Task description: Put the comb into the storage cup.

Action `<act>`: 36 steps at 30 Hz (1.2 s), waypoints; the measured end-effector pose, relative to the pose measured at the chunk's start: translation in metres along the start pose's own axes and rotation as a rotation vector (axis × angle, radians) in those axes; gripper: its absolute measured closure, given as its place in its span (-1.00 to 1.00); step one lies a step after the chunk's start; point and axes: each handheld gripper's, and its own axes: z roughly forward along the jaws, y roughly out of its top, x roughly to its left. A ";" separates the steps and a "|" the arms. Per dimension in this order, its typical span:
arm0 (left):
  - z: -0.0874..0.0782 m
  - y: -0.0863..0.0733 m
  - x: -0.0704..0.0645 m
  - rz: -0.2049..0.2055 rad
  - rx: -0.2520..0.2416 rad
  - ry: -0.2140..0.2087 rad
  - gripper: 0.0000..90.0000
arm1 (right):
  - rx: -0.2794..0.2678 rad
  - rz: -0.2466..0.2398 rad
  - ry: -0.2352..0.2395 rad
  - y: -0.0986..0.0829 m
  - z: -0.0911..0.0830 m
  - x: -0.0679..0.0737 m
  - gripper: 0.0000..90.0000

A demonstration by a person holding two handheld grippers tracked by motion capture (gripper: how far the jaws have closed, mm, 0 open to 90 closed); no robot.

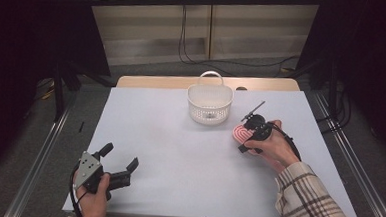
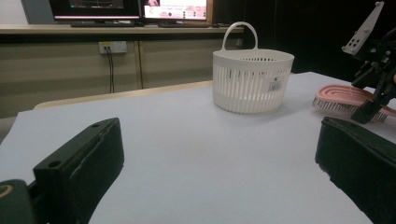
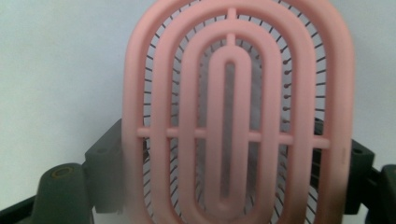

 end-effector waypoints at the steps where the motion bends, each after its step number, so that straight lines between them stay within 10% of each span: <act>1: 0.000 0.000 0.000 0.000 0.001 -0.001 -0.97 | -0.002 -0.001 -0.001 0.000 -0.002 0.000 -0.55; 36: 0.000 0.000 0.001 0.006 0.007 -0.001 -0.97 | -0.121 0.045 -0.007 -0.001 -0.038 -0.006 -0.55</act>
